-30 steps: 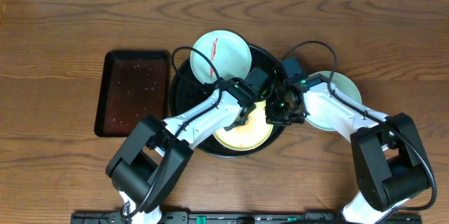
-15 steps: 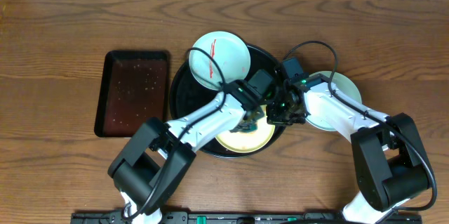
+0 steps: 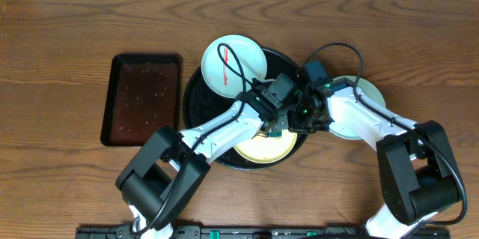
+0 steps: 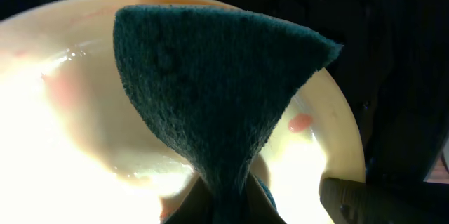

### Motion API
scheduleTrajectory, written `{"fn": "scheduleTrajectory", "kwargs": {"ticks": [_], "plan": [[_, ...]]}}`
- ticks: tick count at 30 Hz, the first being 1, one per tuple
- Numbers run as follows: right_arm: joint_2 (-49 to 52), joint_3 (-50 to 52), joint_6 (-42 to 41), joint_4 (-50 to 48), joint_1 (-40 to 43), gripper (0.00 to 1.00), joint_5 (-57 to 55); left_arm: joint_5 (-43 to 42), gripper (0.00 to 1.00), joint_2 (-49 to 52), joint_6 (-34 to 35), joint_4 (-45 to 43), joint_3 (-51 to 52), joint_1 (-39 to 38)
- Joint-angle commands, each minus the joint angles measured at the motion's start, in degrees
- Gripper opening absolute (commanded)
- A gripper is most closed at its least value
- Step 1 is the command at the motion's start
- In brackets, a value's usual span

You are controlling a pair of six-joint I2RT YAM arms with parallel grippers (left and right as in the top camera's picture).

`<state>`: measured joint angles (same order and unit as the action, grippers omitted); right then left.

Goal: Clean dirty plates on tray and stack at the side
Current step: 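Scrub the yellow plate with the sponge while right gripper holds rim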

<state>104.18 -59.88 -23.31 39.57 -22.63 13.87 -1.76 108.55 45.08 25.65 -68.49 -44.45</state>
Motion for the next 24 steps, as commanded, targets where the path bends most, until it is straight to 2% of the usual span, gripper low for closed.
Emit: {"fn": "scheduleTrajectory", "kwargs": {"ticks": [1, 9, 17, 24], "plan": [[1.07, 0.61, -1.27, -0.15, -0.7, 0.01, -2.45, 4.46, 0.07, -0.09, -1.95, 0.44, -0.07, 0.66], [1.07, 0.61, -1.27, -0.2, -0.7, 0.01, -2.43, 4.37, 0.07, -6.03, -2.4, 9.86, -0.11, 7.52], [0.68, 0.2, -1.25, -1.03, -0.66, 0.01, -2.43, 3.93, 0.07, -16.94, -12.61, 18.1, -0.11, 12.76], [-6.84, -1.31, 2.84, -1.03, -0.72, 0.01, -3.96, 3.93, 0.08, -21.75, -13.38, 20.04, -0.11, 13.68]]}}
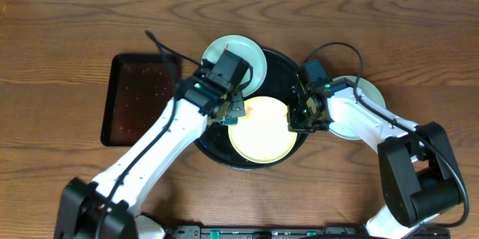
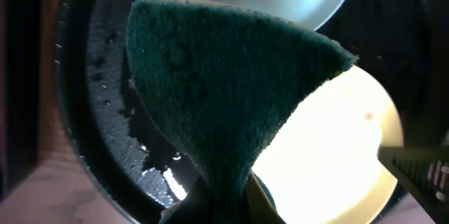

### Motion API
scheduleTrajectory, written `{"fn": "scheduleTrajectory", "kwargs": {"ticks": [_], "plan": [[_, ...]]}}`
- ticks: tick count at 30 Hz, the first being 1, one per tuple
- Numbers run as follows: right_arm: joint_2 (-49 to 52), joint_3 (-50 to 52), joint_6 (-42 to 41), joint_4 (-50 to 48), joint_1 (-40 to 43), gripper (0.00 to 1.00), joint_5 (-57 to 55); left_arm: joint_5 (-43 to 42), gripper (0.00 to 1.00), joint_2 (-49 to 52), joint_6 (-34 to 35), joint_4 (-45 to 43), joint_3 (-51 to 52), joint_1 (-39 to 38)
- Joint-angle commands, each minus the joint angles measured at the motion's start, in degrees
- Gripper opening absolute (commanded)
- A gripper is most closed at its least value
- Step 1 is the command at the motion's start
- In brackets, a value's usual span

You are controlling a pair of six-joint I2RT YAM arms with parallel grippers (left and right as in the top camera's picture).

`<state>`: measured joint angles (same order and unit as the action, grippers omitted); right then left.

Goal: Clean dirty plates on tray and stack at the side
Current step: 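Scrub the yellow plate with the sponge while right gripper holds rim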

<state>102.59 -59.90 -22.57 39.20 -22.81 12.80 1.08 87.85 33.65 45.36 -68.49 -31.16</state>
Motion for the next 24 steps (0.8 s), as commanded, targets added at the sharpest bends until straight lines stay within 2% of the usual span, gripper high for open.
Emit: {"fn": "scheduleTrajectory", "kwargs": {"ticks": [1, 12, 24], "plan": [[-7.13, -1.31, 2.08, -0.63, -0.55, 0.01, -4.42, 1.09, 0.07, -1.05, -1.95, 0.28, -0.11, 0.39], [-21.51, -1.31, 4.04, 1.95, -2.4, 0.01, -25.75, 2.62, 0.07, -1.01, -1.95, -0.2, -0.11, 0.39], [-22.56, -1.31, 4.37, 2.64, -13.79, 0.01, -54.55, 2.62, 0.07, -1.01, -1.92, -0.17, -0.09, 0.39]]}}
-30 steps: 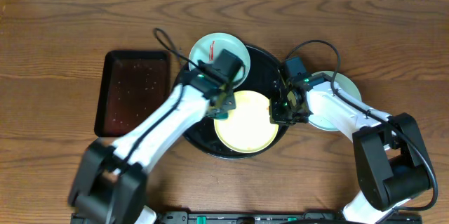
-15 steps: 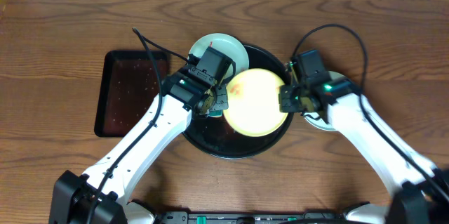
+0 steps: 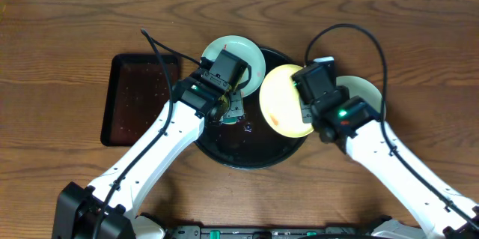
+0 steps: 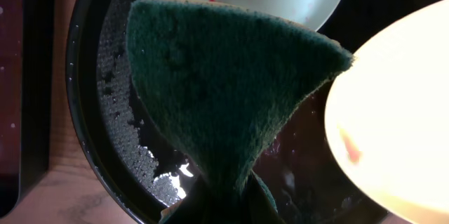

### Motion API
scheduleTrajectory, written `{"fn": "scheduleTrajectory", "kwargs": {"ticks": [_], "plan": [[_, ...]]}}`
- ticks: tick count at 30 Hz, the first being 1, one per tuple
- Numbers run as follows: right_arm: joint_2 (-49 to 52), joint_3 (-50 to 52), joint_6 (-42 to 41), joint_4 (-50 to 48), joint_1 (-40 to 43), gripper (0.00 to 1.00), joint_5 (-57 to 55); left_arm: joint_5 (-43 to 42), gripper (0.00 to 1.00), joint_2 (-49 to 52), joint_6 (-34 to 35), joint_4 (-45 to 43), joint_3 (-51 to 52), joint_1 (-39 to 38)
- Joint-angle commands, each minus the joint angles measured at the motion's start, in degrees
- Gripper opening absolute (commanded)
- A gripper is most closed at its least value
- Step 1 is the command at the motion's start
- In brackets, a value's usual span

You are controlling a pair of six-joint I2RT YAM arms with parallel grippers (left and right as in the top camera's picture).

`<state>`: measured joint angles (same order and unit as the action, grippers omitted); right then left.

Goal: Clean dirty plates on tray and stack at the side
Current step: 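Scrub the yellow plate with the sponge while right gripper holds rim, then lift the yellow plate with the right gripper onto the green plate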

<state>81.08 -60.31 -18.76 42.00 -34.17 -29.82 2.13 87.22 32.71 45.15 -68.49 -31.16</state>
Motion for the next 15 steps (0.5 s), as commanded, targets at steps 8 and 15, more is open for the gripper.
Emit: {"fn": "scheduleTrajectory", "kwargs": {"ticks": [8, 15], "plan": [[-1.05, -0.9, 0.55, -0.2, -9.22, 0.01, -28.92, 1.6, 0.07, -0.37, -0.96, 0.04, -0.09, 0.39], [-1.05, -0.9, 0.37, -0.42, -12.04, 0.01, -40.52, 1.55, 0.08, -0.37, -0.92, 0.13, -0.09, 0.39]]}}
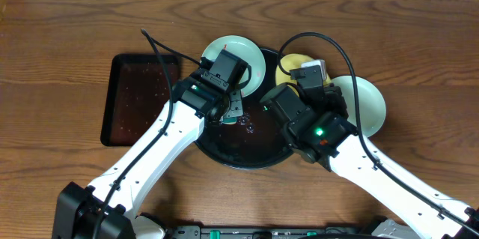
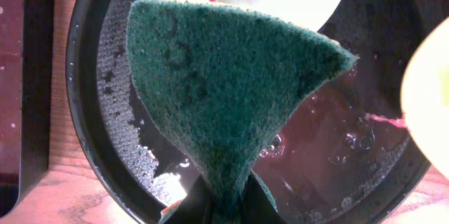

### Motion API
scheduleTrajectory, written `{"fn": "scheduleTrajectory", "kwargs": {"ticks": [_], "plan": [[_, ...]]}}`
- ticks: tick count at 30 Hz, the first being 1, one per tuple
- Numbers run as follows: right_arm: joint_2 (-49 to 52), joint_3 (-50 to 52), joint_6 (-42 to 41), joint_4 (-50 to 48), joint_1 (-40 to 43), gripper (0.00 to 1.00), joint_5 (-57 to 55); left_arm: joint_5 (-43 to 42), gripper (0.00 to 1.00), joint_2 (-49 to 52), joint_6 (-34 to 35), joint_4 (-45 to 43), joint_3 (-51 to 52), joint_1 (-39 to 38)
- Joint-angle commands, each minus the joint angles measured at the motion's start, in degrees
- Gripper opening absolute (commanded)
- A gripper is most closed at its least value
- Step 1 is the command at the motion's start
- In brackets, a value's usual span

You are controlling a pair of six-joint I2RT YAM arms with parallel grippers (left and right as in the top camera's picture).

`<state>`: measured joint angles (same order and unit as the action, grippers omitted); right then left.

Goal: Clean dirty plates on tray and stack at the side
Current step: 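Lift the yellow plate with the right gripper onto the green plate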

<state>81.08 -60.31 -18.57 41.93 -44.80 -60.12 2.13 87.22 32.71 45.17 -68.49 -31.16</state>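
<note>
My left gripper (image 1: 233, 110) (image 2: 224, 206) is shut on a dark green sponge (image 2: 224, 90), held over the left part of the round black tray (image 1: 224, 156) (image 2: 91, 112). A pale green plate (image 1: 224, 55) with red smears rests on the tray's far rim. The yellow plate (image 1: 287, 67) (image 2: 429, 104) hangs tilted at the tray's far right, with red liquid running off its edge. My right arm holds it, and its fingers are hidden under the wrist. Reddish water (image 2: 330, 133) pools in the tray.
A pale green plate (image 1: 367, 104) lies on the table right of the tray, partly under my right arm. A dark rectangular tray (image 1: 142, 100) sits at the left. Cables loop above both wrists.
My right arm has carried the yellow plate from over the tray's right side to its far right rim, and the arm now reaches across the tray. My left gripper and the sponge have not moved.
First my left gripper held the sponge on the yellow plate in the tray, with my right gripper at the plate's rim. Then the left was beside the green plate and the yellow plate lay wiped. Later my right gripper held it tilted above the tray, and now farther back.
</note>
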Motion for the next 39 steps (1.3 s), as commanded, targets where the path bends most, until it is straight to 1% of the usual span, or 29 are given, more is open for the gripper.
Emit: {"fn": "scheduleTrajectory", "kwargs": {"ticks": [1, 3, 7, 14, 18, 20, 23, 25, 30, 35, 39], "plan": [[-1.05, -0.9, 0.17, -0.42, -1.84, 0.01, -11.65, 1.55, 0.07, -0.37, -0.9, 0.17, -0.09, 0.39], [-1.05, -0.9, 0.17, -0.46, -2.73, 0.01, -14.36, 1.55, 0.08, -0.37, -0.74, 0.24, -0.09, 0.39], [-1.05, -0.9, 0.15, -0.61, -3.85, 0.01, -16.17, 1.57, 0.07, -0.37, -0.72, 0.22, -0.09, 0.39], [-1.05, -0.9, -1.25, -0.59, -4.17, 0.01, -16.15, 1.57, 0.07, -0.37, -0.72, 0.24, -0.09, 0.39], [-1.05, -0.87, -3.89, -0.07, -4.15, 0.01, -15.82, 1.57, 0.07, -0.37, -0.72, 0.22, -0.09, 0.39], [-1.05, -0.87, -5.46, 0.87, -4.09, 0.01, -13.68, 1.55, 0.07, -0.37, -0.72, 0.24, -0.09, 0.39], [-1.05, -0.87, -7.43, 2.47, -3.1, 0.01, -5.62, 1.55, 0.07, -0.37, -0.72, 0.24, -0.09, 0.39], [-1.05, -0.87, -10.32, 3.74, -1.73, 0.01, 0.7, 1.57, 0.07, -0.37, -0.72, 0.24, -0.09, 0.39], [-1.92, -0.87, -11.56, 4.0, 4.5, 0.01, 22.01, 1.57, 0.07, -0.35, -0.74, 0.24, -0.09, 0.39], [-4.17, -0.87, -6.78, 4.04, 14.64, 0.01, 39.87, 2.38, 0.08, -0.35, -0.76, 0.26, -0.09, 0.39], [-5.88, -0.87, -3.32, 5.01, 25.55, 0.01, 52.52, 6.1, 0.07, -0.35, -0.76, 1.2, -0.09, 0.96]]}}
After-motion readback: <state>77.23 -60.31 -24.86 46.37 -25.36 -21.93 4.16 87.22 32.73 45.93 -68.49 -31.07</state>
